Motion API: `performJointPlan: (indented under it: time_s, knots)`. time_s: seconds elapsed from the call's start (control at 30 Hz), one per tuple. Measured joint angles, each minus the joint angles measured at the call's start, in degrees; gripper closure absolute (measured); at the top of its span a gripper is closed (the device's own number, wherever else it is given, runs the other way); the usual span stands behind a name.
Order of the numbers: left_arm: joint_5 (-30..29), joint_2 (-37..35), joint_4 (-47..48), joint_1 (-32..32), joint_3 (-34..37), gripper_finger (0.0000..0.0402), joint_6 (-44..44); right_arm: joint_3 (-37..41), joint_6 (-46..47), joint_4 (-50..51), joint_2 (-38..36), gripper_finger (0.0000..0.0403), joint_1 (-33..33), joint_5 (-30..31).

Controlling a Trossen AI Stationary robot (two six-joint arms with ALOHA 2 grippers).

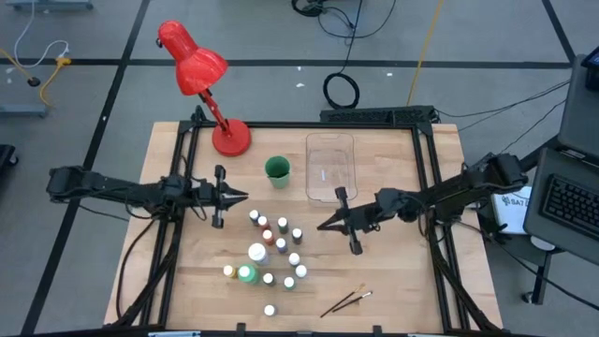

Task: Pick & Place Paint Supplies
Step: Put the orange paint brush into the green cup

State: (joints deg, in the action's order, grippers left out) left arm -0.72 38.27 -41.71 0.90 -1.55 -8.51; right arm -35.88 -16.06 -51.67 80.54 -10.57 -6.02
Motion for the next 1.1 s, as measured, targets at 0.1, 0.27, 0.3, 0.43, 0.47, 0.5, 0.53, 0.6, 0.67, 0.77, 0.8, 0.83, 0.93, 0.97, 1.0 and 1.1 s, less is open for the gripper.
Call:
performJointPlan:
  time_s: [0.1, 0.27, 0.3, 0.43, 0.47, 0.5, 0.53, 0.6, 0.67, 0.77, 0.8, 0.83, 0.93, 0.97, 1.0, 1.1]
  knots:
    - [0.0, 2.7, -2.4, 0.4, 0.0, 0.0332, 0.4, 0.0, 2.2, 7.3, -2.0, 0.0402, 0.0, 0.2]
    - [0.1, 4.2, -3.1, 0.8, -0.1, 0.031, 2.0, 0.0, 6.4, 15.8, -4.4, 0.0403, -2.0, 0.2]
    - [0.1, 4.2, -3.1, 0.8, -0.1, 0.0308, 2.4, 0.0, 8.1, 17.9, -5.3, 0.0403, -2.6, 0.3]
    - [0.1, 4.2, -3.0, 0.9, -0.1, 0.0308, 4.4, -5.2, 15.1, 39.6, -10.0, 0.0403, -5.4, 1.9]
    - [0.2, 4.2, -3.0, 0.9, -0.1, 0.0308, 4.6, -7.4, 16.8, 48.0, -10.7, 0.0403, -6.6, 4.7]
    - [0.2, 4.2, -2.8, 0.9, -0.1, 0.0308, 4.7, -9.5, 18.5, 55.9, -11.0, 0.0403, -7.9, 8.5]
    - [0.3, 4.2, -2.7, 0.9, -0.1, 0.0308, 4.7, -11.7, 20.3, 63.3, -11.0, 0.0403, -9.1, 12.1]
    - [0.6, 4.2, -2.6, 0.9, -0.1, 0.0308, 4.8, -15.6, 23.9, 77.4, -10.8, 0.0401, -11.2, 17.8]
    - [0.7, 4.2, -2.2, 0.9, -0.1, 0.0309, 4.9, -18.6, 27.7, 87.6, -10.4, 0.0391, -11.8, 20.2]
    - [0.7, 4.2, -1.3, 0.9, -0.1, 0.0309, 5.0, -20.1, 32.4, 97.4, -10.3, 0.036, -10.6, 21.0]
    - [0.7, 4.2, -0.8, 0.9, -0.1, 0.0309, 5.0, -20.2, 33.4, 99.1, -10.3, 0.0346, -9.7, 20.9]
    - [0.7, 4.2, -0.3, 0.9, -0.1, 0.0309, 5.0, -20.2, 33.9, 100.5, -10.3, 0.033, -8.6, 20.9]
    - [0.7, 4.2, 1.0, 0.9, -0.1, 0.0309, 5.0, -20.0, 32.9, 105.1, -9.9, 0.0279, -4.5, 20.9]
    - [0.7, 4.2, 1.3, 0.9, -0.1, 0.0309, 4.9, -19.8, 31.5, 106.5, -9.7, 0.0262, -2.8, 21.0]
    - [0.7, 4.2, 1.5, 0.9, -0.1, 0.0309, 4.7, -19.5, 30.1, 107.1, -9.5, 0.0246, -1.0, 21.0]
    - [0.7, 4.2, 1.8, 0.9, -0.1, 0.0309, 4.6, -18.7, 26.3, 107.2, -9.4, 0.0209, 5.6, 19.7]
